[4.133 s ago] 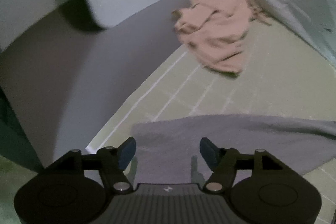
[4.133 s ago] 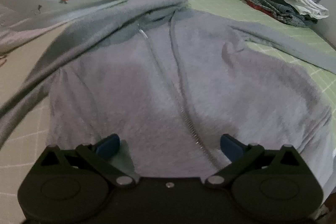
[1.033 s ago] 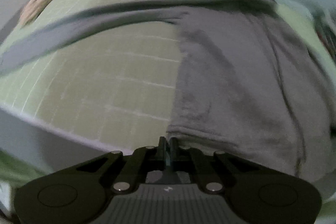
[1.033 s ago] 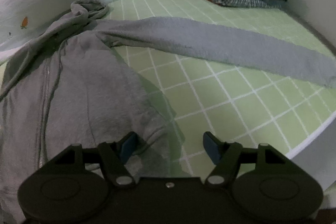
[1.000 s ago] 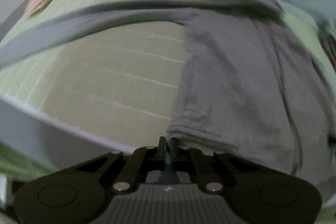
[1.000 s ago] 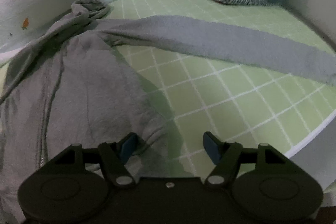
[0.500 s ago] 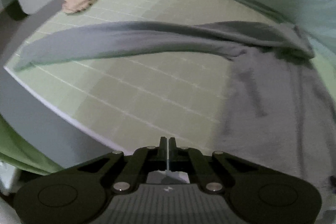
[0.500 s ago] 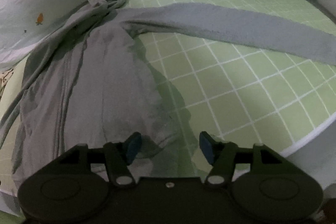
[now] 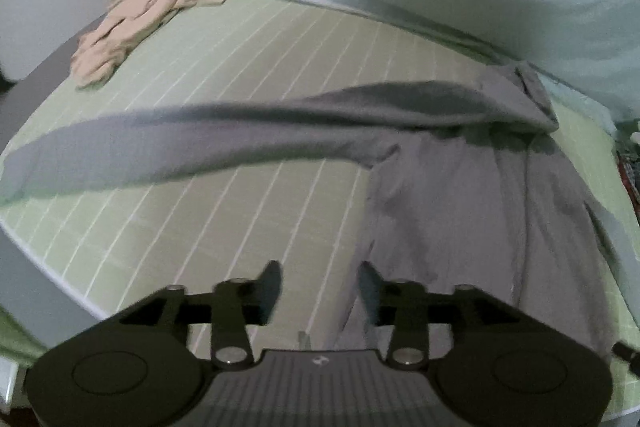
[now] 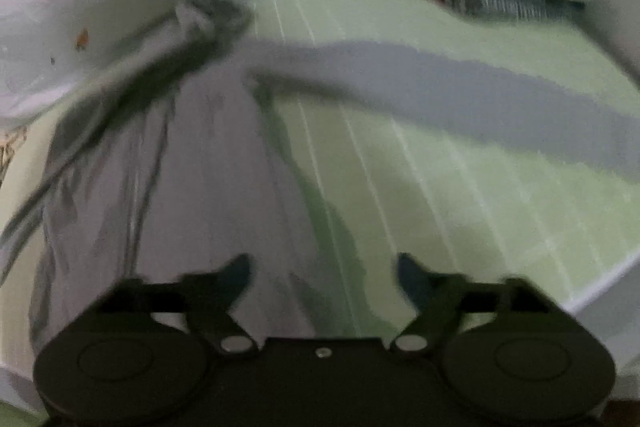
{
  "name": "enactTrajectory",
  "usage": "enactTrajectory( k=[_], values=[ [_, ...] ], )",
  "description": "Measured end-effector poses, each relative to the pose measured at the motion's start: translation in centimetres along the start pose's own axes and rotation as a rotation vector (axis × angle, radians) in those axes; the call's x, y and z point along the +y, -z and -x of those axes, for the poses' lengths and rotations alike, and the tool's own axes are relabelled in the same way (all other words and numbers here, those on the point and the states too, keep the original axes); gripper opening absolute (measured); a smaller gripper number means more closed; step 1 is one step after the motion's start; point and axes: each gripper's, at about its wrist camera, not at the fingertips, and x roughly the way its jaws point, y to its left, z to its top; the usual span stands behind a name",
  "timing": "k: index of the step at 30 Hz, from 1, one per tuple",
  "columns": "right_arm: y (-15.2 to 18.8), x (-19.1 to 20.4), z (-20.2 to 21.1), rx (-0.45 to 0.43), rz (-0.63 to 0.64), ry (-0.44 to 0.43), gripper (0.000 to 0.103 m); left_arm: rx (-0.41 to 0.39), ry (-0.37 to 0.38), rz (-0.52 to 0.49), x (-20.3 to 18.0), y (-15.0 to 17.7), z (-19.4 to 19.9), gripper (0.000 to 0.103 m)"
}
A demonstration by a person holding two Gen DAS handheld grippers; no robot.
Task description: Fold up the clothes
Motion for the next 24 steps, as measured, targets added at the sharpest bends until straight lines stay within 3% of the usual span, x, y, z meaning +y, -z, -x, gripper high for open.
enactTrajectory(
  k=[1, 3, 6, 14, 21, 24],
  values=[
    [-0.6, 0.3, 0.0, -0.024, 0.005, -0.002, 0.092, 0.0, 0.002, -0.011, -0.6, -0.6, -0.3, 0.066],
    [-2.1, 0.9, -0.8, -0.043, 0.008, -0.013, 0.101, -0.002, 0.008, -0.046, -1.9, -1.8, -1.0, 0.071],
    [-4.1, 1.7, -2.3, -0.059, 0.006, -0.022, 0.102, -0.012, 0.012, -0.108, -3.5, -4.1, -2.4, 0.081],
    [-14.0, 5.0, -8.6, -0.131, 0.006, -0.04, 0.102, 0.002, 0.025, -0.153, -6.4, -11.8, -8.6, 0.083],
    [-23.1, 10.0, -15.7, -0.116, 0.067, -0.192, 0.101, 0.013, 0.082, -0.175, -8.2, -15.7, -15.1, 0.086],
    [-25.4, 12.8, -19.7, -0.063, 0.106, -0.281, 0.1, 0.017, 0.177, -0.165, -8.7, -15.7, -16.6, 0.086]
  ],
)
